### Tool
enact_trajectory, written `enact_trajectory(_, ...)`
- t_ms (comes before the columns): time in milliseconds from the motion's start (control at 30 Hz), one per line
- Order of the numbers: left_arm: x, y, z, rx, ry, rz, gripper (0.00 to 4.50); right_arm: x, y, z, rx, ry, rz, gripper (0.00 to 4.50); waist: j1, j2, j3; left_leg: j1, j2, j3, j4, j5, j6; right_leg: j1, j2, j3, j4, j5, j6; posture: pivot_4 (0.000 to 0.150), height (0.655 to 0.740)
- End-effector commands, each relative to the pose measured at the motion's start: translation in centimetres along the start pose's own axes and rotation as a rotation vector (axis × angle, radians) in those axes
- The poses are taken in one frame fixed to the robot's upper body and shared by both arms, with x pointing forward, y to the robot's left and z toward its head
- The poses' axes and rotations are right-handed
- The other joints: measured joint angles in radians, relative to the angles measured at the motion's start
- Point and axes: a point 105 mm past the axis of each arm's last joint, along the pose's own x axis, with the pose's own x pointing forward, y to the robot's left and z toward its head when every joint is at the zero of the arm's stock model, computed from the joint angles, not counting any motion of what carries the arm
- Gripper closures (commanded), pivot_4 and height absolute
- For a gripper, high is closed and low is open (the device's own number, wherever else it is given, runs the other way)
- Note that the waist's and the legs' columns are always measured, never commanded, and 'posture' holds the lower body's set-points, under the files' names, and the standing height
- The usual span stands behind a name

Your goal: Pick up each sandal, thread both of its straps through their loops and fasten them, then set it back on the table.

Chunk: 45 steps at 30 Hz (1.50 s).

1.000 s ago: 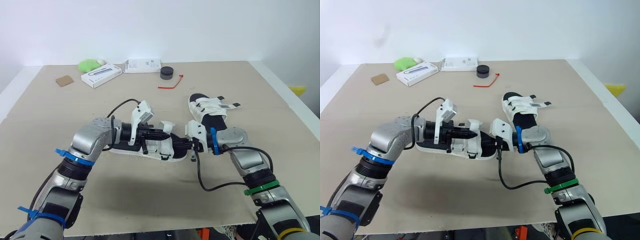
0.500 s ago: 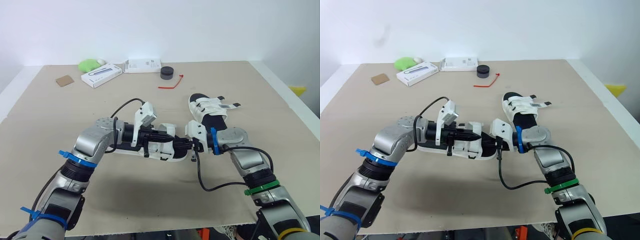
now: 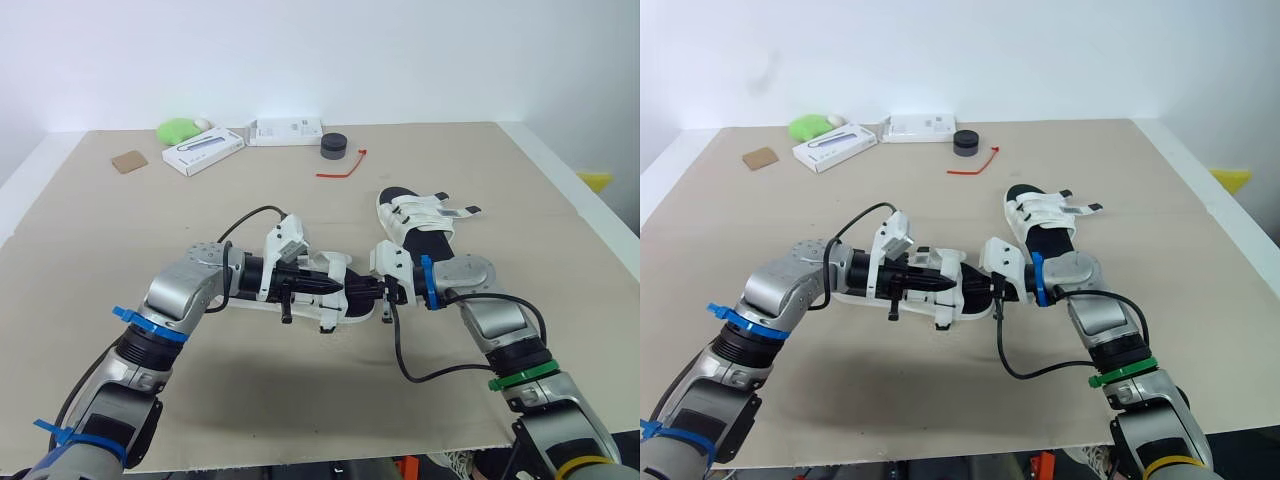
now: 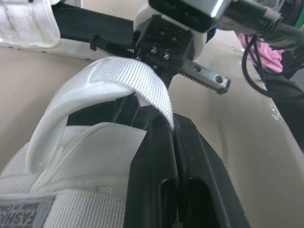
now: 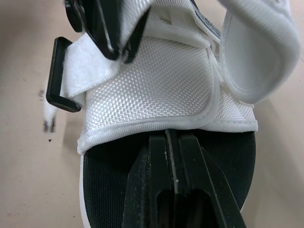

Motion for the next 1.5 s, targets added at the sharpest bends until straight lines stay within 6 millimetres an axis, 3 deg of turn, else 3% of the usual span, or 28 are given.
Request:
enact_trajectory(33,-0.3,-0.2,-0.4,0.004,0.011,0.005,4.48,0.1,-0.1,0.3,-0.014,0.005,0.008,4.5,0.0,0.0,0.0,0.0,0.0,0.0,0.0,0.0,0.0,0.0,0.0,0.0,0.0,0.0,0.0,0.15,0.74)
enact_trajectory(400,-0.2,-1.4,-0.9,0.015,0.038,-0.041,4.48,0.1,-0.2,0.2,-0.015,0.006,0.008,4.5,-0.001,0.0,0.0,0.0,0.0,0.0,0.0,0.0,0.0,0.0,0.0,0.0,0.0,0.0,0.0,0.15,0.74)
enact_trajectory(700,-0.7,-1.1,-1.0,-0.004,0.053,-0.031,4.48,0.2,-0.4,0.3,-0.02,0.004,0.009,4.5,-0.001,0.0,0.0,0.0,0.001,0.0,0.0,0.0,0.0,0.0,0.001,0.0,0.0,0.0,0.0,0.15,0.74)
enact_trajectory(833,-0.8,-1.4,0.2,0.04,0.026,-0.048,3.37,0.2,-0.4,0.3,-0.021,0.005,0.01,4.5,-0.001,0.0,0.0,0.0,0.001,0.0,0.0,0.0,0.0,0.0,0.002,0.0,0.0,0.0,-0.001,0.15,0.74)
enact_trajectory(900,-1.0,-1.6,0.9,0.066,0.016,-0.062,2.37,0.3,-0.4,0.3,-0.021,0.005,0.011,4.5,-0.001,0.0,0.0,0.0,0.001,0.0,0.0,0.0,0.0,0.0,0.001,0.0,0.0,0.0,-0.001,0.15,0.74)
enact_trajectory(967,-1.2,-1.8,1.6,0.079,0.004,-0.077,1.68,0.3,-0.4,0.3,-0.021,0.005,0.012,4.5,0.0,0.0,0.0,0.0,0.001,0.001,0.0,0.0,0.0,0.0,0.001,0.001,0.0,0.0,-0.001,0.15,0.74)
enact_trajectory(1100,-2.2,-2.4,2.8,0.108,-0.01,-0.099,1.68,0.3,-0.3,0.2,-0.022,0.005,0.013,4.5,-0.001,0.0,0.0,0.0,0.001,0.001,0.0,0.0,0.0,0.0,0.002,0.001,0.0,0.0,-0.001,0.15,0.74)
enact_trajectory(1267,-5.2,-4.1,4.4,0.1,-0.019,-0.135,1.68,0.1,-0.3,0.2,-0.024,0.007,0.011,4.5,-0.001,0.0,0.0,0.0,0.002,0.001,0.0,0.0,0.0,-0.002,0.002,0.001,0.001,0.0,-0.001,0.15,0.74)
enact_trajectory(1400,-7.2,-6.0,3.8,0.031,0.015,-0.18,1.68,0.0,-0.3,0.2,-0.025,0.008,0.012,4.5,-0.002,0.0,0.0,0.0,0.002,0.002,0.0,0.0,0.0,-0.003,0.002,0.001,0.0,0.0,-0.001,0.15,0.74)
enact_trajectory(1500,-7.6,-7.3,2.0,-0.024,0.056,-0.199,1.68,0.1,-0.2,0.1,-0.025,0.007,0.016,4.5,-0.001,0.0,0.0,0.0,0.002,0.002,0.0,0.0,0.0,-0.002,0.002,0.001,0.0,0.0,-0.001,0.15,0.74)
